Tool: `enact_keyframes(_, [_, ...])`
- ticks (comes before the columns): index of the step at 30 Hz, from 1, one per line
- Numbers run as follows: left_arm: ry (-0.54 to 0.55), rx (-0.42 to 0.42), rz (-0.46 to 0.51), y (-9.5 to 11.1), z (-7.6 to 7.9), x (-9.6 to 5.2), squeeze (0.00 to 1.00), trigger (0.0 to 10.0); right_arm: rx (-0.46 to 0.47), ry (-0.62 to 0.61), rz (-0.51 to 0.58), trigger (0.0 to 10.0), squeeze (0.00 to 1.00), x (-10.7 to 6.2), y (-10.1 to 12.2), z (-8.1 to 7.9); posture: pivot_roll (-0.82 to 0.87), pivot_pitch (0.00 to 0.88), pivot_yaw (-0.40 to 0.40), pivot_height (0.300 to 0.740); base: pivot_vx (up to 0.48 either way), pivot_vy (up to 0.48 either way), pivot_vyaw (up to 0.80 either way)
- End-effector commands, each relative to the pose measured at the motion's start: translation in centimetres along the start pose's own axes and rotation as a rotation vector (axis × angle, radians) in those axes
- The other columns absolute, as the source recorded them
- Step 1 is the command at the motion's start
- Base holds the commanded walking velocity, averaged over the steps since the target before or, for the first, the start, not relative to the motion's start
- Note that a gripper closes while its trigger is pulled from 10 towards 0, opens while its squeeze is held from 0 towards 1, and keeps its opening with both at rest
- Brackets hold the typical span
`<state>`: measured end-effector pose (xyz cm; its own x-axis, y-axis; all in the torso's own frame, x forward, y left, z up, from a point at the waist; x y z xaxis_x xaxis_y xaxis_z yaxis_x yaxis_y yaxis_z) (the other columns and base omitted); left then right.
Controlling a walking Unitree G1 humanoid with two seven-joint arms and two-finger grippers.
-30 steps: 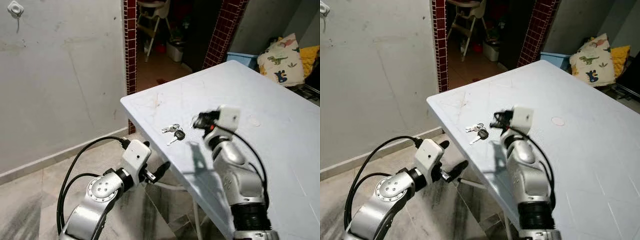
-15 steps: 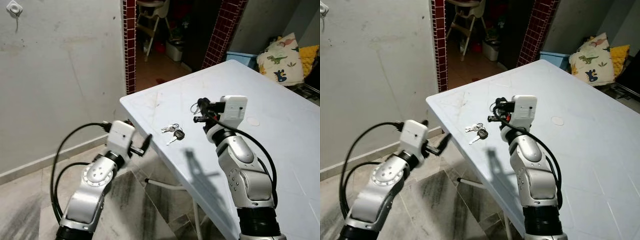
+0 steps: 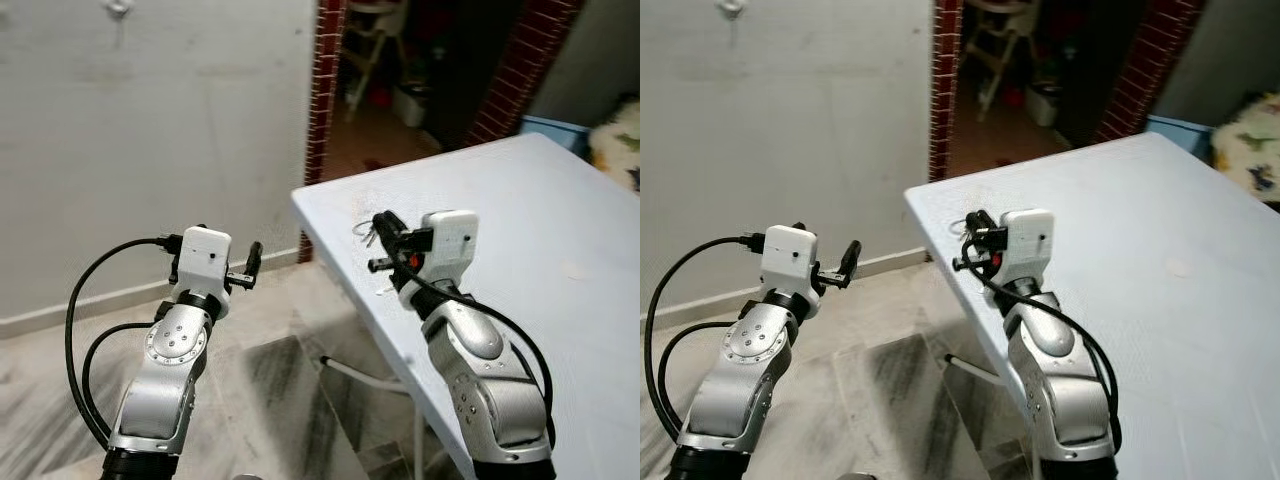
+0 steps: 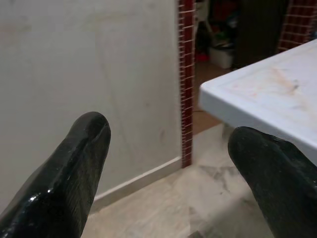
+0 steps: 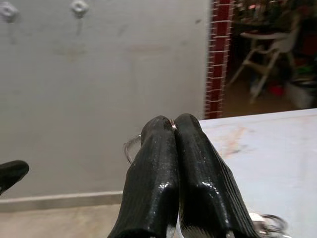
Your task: Hang keys on a hook
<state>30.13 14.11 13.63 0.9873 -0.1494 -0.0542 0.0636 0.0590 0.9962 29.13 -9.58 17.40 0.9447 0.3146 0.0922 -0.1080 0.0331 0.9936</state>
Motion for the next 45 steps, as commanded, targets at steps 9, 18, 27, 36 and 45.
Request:
enact_keyframes(9, [0.007,-0.053,-0.036,-0.4,0.7,0.7,0.00,10.0,0.012,-0.037,-0.009,10.0,0.00,-0.5,0.1,-0.1,0.16,0.000,-0.057,0.740,0.000,0.000,0.80])
enact_keyframes(18, [0.012,-0.059,-0.074,-0.8,0.7,0.9,0.00,10.0,0.022,-0.077,-0.023,10.0,0.00,-0.3,-0.3,0.3,0.17,0.000,-0.054,0.740,0.000,0.000,0.44])
enact_keyframes(27, [0.006,-0.057,-0.085,-0.9,0.9,1.0,0.00,10.0,0.012,-0.090,-0.037,10.0,0.00,-0.1,-0.5,0.5,0.17,0.000,-0.053,0.740,0.000,0.411,0.00])
enact_keyframes(36, [0.002,-0.059,-0.091,-0.9,1.0,1.2,0.00,10.0,0.010,-0.098,-0.040,10.0,0.00,0.2,-0.6,0.5,0.16,0.000,-0.052,0.740,0.000,0.476,0.00])
enact_keyframes(45, [-0.022,-0.055,-0.077,-0.6,1.2,1.3,0.00,10.0,0.008,-0.100,-0.037,10.0,0.00,0.4,-0.5,0.4,0.17,0.000,-0.053,0.740,0.000,0.373,0.00])
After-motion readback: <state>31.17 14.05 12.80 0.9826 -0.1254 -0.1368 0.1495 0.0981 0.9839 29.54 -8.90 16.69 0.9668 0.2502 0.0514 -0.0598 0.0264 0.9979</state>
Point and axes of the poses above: a point about 5 cm out from each wrist's last joint towards the gripper, its own x axis pointing out of the wrist towards the gripper, its own y axis along the axis of the wrist's last joint, z = x × y, the point moved 1 cm from there along x, pointing out of the wrist towards the gripper, and after that the axes turned 12 degrees about -x, right-handed, at the moved point
